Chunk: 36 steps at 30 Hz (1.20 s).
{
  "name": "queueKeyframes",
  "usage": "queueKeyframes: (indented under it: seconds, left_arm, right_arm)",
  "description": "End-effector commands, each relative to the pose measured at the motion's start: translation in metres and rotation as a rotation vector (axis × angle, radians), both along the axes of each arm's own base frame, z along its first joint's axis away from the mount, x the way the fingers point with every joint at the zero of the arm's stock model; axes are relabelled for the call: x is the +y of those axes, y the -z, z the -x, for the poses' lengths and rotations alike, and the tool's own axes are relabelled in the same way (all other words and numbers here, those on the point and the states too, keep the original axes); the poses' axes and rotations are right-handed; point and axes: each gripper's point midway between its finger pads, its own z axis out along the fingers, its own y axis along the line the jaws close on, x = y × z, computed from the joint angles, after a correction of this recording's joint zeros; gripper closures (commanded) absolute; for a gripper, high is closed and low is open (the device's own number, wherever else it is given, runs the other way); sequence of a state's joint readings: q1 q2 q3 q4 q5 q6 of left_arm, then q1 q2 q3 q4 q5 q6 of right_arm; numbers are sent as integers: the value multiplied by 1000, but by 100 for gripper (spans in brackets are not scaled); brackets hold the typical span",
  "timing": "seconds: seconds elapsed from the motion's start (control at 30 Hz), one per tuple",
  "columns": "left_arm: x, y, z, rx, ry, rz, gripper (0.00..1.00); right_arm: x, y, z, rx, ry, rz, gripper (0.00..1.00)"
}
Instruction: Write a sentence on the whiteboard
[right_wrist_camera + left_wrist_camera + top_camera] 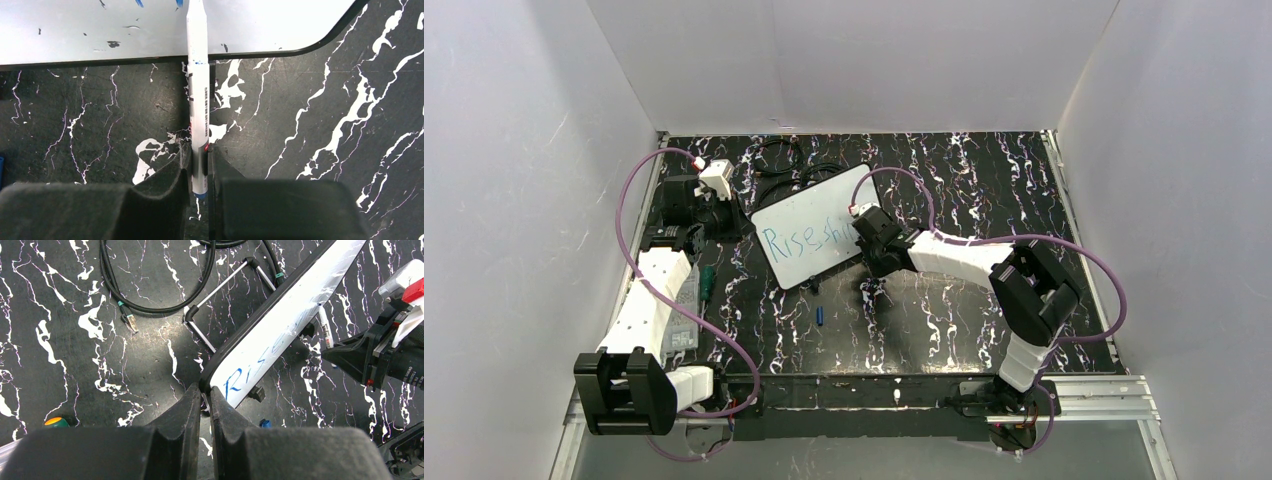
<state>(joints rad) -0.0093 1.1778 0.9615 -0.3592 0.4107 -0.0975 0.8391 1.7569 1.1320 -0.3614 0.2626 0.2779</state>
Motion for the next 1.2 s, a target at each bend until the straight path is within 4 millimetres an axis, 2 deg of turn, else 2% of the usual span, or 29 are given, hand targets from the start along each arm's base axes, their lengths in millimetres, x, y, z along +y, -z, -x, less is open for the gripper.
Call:
queueKeyframes:
  seconds: [0.0,0.33,0.6,0.77,1.17]
  left_arm:
    - [2,-12,2,-47,1,-9,100]
    - [1,-13,2,-51,3,-9,100]
    - [2,-13,2,-51,2,-10,100]
    - [2,-13,3,-51,0,-10,100]
    - [2,-13,2,-51,0,-12,100]
  right_arm:
    - [-5,-1,-6,-18,34,21,99]
    - [-5,-8,-13,-34,43,19,99]
    - [-16,-45,-21,-119,64,-7,99]
    - [-27,-43,-31,-111,75,5,99]
    - [-30,-41,-43,-109,75,3,99]
